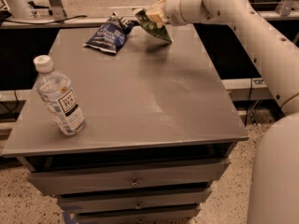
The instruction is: Move green jalapeno chip bag near blue chip bag
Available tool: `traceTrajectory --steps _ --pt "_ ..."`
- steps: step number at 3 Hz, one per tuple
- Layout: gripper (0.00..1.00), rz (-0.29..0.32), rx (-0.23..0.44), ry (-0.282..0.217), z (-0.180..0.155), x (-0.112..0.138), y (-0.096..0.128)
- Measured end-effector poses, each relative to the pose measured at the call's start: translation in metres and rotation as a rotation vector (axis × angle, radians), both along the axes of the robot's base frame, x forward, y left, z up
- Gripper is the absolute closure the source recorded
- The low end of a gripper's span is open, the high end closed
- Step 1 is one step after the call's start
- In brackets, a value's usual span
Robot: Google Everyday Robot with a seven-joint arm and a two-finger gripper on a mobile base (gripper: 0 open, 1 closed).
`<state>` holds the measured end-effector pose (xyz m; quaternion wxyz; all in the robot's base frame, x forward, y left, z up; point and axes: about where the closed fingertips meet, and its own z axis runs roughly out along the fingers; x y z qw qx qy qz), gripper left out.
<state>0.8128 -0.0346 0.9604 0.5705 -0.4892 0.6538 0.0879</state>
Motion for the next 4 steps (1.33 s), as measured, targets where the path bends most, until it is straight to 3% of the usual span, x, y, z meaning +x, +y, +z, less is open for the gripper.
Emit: traceTrajectory --steps 1,2,4 --pt "1.0 0.094 -0.036 -0.118 0.008 0.022 0.026" --pt "1.0 0.174 -0.111 -0.171 -0.001 0.029 0.042" --pt "1.0 0.245 -0.248 -0.16 -0.042 0.026 0.036"
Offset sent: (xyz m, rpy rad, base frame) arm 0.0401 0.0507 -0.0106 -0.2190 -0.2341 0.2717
